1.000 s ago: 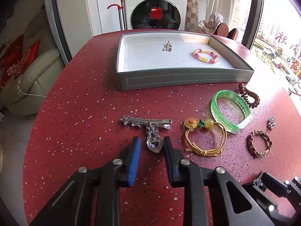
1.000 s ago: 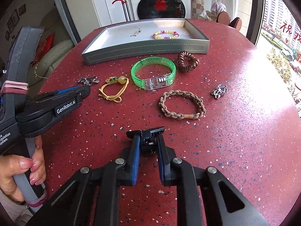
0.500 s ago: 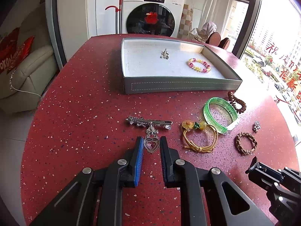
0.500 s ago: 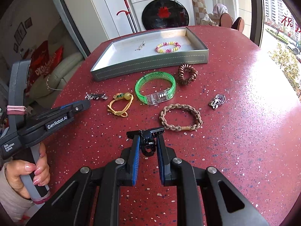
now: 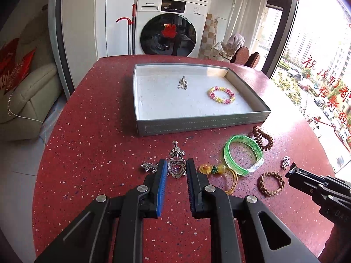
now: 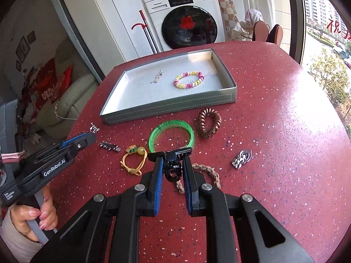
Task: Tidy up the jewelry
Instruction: 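Carry the heart pendant in the left tool while the right carries the claw clip to the tray, then open the right tool over the bracelet while the left releases the heart pendant in the tray, then lift both open tools away from the tray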
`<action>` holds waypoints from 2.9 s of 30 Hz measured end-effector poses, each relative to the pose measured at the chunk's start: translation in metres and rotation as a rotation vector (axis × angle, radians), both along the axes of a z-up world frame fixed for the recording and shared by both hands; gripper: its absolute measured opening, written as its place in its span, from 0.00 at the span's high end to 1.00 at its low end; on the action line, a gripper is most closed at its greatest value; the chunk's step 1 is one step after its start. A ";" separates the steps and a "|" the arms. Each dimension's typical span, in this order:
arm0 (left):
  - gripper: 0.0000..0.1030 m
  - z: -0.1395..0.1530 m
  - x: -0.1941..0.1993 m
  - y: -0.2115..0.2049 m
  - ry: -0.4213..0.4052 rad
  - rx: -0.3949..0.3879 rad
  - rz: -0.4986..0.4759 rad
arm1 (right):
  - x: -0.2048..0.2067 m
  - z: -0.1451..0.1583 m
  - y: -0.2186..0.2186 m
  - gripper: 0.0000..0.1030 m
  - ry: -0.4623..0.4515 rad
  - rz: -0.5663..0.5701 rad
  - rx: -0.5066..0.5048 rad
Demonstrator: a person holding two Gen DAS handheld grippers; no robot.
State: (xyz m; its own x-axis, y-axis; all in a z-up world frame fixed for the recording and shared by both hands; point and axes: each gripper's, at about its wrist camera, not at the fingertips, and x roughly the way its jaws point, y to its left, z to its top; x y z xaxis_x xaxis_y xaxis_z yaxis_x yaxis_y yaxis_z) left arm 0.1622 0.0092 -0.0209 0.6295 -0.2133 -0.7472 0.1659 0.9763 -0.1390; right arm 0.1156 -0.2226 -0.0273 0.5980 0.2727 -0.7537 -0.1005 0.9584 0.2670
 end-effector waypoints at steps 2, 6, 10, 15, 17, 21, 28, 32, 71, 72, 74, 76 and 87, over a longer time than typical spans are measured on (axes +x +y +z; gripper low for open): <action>0.66 0.005 0.007 0.000 -0.004 -0.006 -0.005 | 0.010 0.004 -0.003 0.82 -0.003 -0.005 0.006; 0.66 0.014 0.020 -0.002 -0.014 -0.012 -0.012 | 0.032 0.011 -0.008 0.81 -0.008 -0.007 0.009; 0.66 0.022 0.037 -0.003 -0.022 -0.019 -0.017 | 0.056 0.016 -0.015 0.82 -0.004 -0.009 0.031; 0.66 0.027 0.068 -0.007 -0.005 -0.035 -0.026 | 0.097 0.024 -0.015 0.81 -0.006 0.009 0.018; 0.66 0.027 0.084 -0.012 0.000 -0.032 -0.033 | 0.113 0.024 -0.012 0.82 0.000 0.022 0.010; 0.66 0.023 0.114 -0.020 0.018 -0.019 -0.035 | 0.145 0.013 -0.005 0.82 0.035 0.044 -0.016; 0.66 0.013 0.164 -0.029 0.043 0.020 -0.010 | 0.194 -0.010 -0.003 0.82 0.092 0.031 -0.030; 0.66 0.007 0.188 -0.032 0.049 0.046 0.007 | 0.215 -0.016 0.000 0.82 0.102 0.025 -0.047; 0.00 -0.033 0.201 -0.051 0.038 0.193 0.052 | 0.222 -0.017 0.004 0.28 0.070 0.008 0.011; 0.00 -0.030 0.200 -0.053 0.023 0.199 0.044 | 0.222 -0.016 0.004 0.28 0.068 0.007 0.011; 0.00 -0.027 0.199 -0.056 0.024 0.210 0.032 | 0.221 -0.014 0.003 0.28 0.064 0.002 0.020; 0.00 -0.023 0.198 -0.056 0.015 0.205 0.034 | 0.219 -0.009 0.001 0.27 0.056 -0.001 0.043; 0.00 0.003 0.174 -0.033 0.003 0.119 0.072 | 0.189 0.009 -0.003 0.15 -0.020 -0.038 0.053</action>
State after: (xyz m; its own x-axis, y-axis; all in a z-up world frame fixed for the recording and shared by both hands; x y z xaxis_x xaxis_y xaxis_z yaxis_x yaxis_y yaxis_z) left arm 0.3366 -0.0238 -0.0184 0.6376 -0.0777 -0.7665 0.0950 0.9952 -0.0218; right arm 0.3046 -0.2258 -0.0179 0.6234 0.2886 -0.7267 -0.0700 0.9463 0.3157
